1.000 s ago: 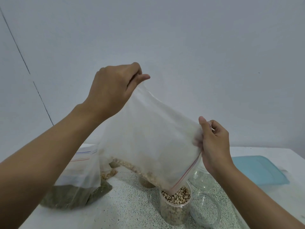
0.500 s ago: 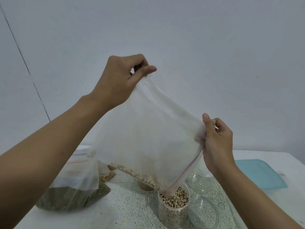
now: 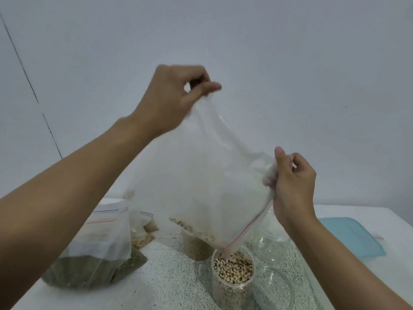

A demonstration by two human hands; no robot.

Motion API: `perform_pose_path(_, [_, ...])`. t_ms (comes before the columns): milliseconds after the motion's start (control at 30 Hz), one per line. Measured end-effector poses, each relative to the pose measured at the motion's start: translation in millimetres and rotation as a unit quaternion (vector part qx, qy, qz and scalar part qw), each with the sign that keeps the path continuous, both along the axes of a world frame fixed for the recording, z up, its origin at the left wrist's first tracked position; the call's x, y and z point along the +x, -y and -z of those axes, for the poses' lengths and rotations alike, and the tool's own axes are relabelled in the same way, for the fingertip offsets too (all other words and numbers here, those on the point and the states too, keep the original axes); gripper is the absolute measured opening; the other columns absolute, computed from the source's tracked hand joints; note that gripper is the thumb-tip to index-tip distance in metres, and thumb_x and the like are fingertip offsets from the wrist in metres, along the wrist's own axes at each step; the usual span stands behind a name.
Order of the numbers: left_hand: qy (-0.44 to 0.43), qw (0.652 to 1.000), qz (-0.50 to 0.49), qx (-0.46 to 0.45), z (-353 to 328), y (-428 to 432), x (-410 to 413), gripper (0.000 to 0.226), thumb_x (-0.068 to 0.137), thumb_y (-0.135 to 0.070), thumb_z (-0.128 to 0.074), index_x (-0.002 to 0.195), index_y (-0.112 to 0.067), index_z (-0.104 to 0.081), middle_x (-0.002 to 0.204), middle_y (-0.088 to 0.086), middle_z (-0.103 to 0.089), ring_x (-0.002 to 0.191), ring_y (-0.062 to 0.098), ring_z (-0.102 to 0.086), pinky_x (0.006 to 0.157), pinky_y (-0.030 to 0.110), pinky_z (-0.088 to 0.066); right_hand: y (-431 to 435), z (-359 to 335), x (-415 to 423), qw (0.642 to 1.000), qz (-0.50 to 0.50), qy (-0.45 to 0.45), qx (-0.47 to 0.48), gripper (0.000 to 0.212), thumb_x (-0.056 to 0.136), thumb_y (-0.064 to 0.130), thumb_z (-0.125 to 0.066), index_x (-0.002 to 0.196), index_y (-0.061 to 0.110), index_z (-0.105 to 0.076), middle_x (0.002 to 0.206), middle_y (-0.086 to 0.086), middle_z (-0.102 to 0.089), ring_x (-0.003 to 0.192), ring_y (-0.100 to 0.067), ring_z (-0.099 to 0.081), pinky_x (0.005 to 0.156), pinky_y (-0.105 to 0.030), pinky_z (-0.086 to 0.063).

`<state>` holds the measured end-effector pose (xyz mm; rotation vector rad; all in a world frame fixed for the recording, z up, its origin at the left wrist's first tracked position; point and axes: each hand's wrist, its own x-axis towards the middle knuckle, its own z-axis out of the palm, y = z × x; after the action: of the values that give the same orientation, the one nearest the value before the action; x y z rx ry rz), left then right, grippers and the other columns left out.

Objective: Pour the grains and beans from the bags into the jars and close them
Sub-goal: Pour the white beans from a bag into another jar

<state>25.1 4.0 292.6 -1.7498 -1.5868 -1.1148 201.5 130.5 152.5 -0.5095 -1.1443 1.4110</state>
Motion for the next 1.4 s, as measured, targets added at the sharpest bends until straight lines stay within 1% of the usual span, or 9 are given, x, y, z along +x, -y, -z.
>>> perform_pose_path(167, [0.022, 1.000, 0.001, -0.015, 4.0, -0.4, -1.6, 0.034, 0.098, -0.034, -0.067, 0.083, -0.004, -0.071, 0.073, 0.006, -0.068, 0.056, 0.005, -0.056, 0.056, 0.017, -0.040, -0.6, 5.2, 4.9, 1.000, 0.008, 0.023, -0.008, 0.043, 0.103, 0.020, -0.059, 0.069, 0.016, -0.033, 0.048, 0.008, -0.037, 0.043, -0.011, -0.037, 0.048, -0.026, -0.039])
perform_pose_path(233, [0.028, 0.999, 0.004, -0.015, 5.9, -3.7, -0.5, 0.033, 0.098, -0.034, -0.067, 0.083, -0.004, -0.072, 0.073, 0.004, -0.068, 0.055, 0.004, -0.056, 0.056, 0.015, -0.039, -3.0, 5.7, 5.5, 0.999, 0.023, 0.023, 0.005, 0.044, 0.103, 0.020, -0.059, 0.067, 0.017, -0.033, 0.050, 0.006, -0.036, 0.044, -0.013, -0.036, 0.046, -0.025, -0.039])
perform_pose_path(333, [0.012, 1.000, 0.006, -0.022, 3.8, -4.9, 2.3, 0.033, 0.097, -0.035, -0.068, 0.083, -0.005, -0.072, 0.072, 0.004, -0.069, 0.057, 0.007, -0.056, 0.058, 0.022, -0.044, -4.3, 6.8, 4.9, 0.999, 0.028, 0.032, 0.004, 0.044, 0.103, 0.022, -0.060, 0.067, 0.018, -0.034, 0.053, 0.004, -0.034, 0.045, -0.013, -0.035, 0.048, -0.028, -0.037])
perform_pose_path(467, [-0.002, 1.000, 0.011, -0.022, -0.8, -8.3, 9.5, 0.033, 0.097, -0.035, -0.068, 0.083, -0.005, -0.073, 0.072, 0.002, -0.068, 0.056, -0.001, -0.054, 0.059, 0.015, -0.040, -6.1, 14.0, 5.4, 0.999, 0.037, 0.030, -0.019, 0.046, 0.102, 0.026, -0.060, 0.066, 0.021, -0.032, 0.058, 0.003, -0.031, 0.048, -0.013, -0.033, 0.047, -0.026, -0.038])
perform_pose_path(600, [0.005, 0.999, 0.013, -0.032, 1.7, -10.2, 11.7, 0.033, 0.097, -0.035, -0.068, 0.083, -0.005, -0.072, 0.072, 0.005, -0.068, 0.054, 0.004, -0.052, 0.058, 0.026, -0.044, -8.1, 13.8, 8.3, 0.999, 0.034, 0.025, -0.032, 0.045, 0.103, 0.024, -0.060, 0.066, 0.020, -0.033, 0.050, 0.008, -0.034, 0.043, -0.010, -0.036, 0.046, -0.024, -0.041])
perform_pose_path(733, [0.014, 0.999, 0.016, -0.032, -2.7, -9.6, 11.8, 0.034, 0.098, -0.037, -0.067, 0.085, -0.006, -0.073, 0.074, 0.003, -0.069, 0.056, 0.004, -0.052, 0.057, 0.025, -0.044, -7.4, 9.7, 7.8, 0.999, 0.033, 0.021, -0.025, 0.045, 0.103, 0.023, -0.059, 0.067, 0.020, -0.033, 0.052, 0.006, -0.033, 0.044, -0.011, -0.034, 0.044, -0.024, -0.039])
perform_pose_path(900, [-0.011, 0.999, 0.017, -0.024, -10.0, -13.3, 13.9, 0.035, 0.097, -0.037, -0.067, 0.084, -0.005, -0.073, 0.072, -0.002, -0.067, 0.057, -0.005, -0.055, 0.060, 0.011, -0.039, -8.1, 6.6, 9.0, 0.999, 0.041, 0.026, -0.024, 0.046, 0.103, 0.023, -0.059, 0.067, 0.019, -0.032, 0.048, 0.009, -0.031, 0.042, -0.010, -0.032, 0.043, -0.022, -0.038])
perform_pose_path(1233, [-0.010, 0.999, 0.026, -0.042, -10.7, -15.9, 14.5, 0.035, 0.097, -0.036, -0.068, 0.082, -0.004, -0.071, 0.071, 0.003, -0.067, 0.057, -0.001, -0.054, 0.061, 0.017, -0.041, -4.2, 8.2, 14.0, 0.998, 0.049, 0.023, -0.032, 0.045, 0.104, 0.023, -0.056, 0.067, 0.017, -0.032, 0.044, 0.013, -0.029, 0.039, -0.004, -0.030, 0.039, -0.016, -0.033])
perform_pose_path(1400, [-0.007, 0.999, 0.033, -0.034, -15.6, -17.0, 19.8, 0.034, 0.097, -0.036, -0.068, 0.083, -0.005, -0.071, 0.070, 0.000, -0.066, 0.055, -0.002, -0.053, 0.058, 0.013, -0.037, -8.5, 5.4, 14.1, 0.997, 0.059, 0.033, -0.028, 0.046, 0.104, 0.026, -0.057, 0.065, 0.019, -0.032, 0.046, 0.011, -0.030, 0.042, -0.007, -0.031, 0.043, -0.021, -0.034])
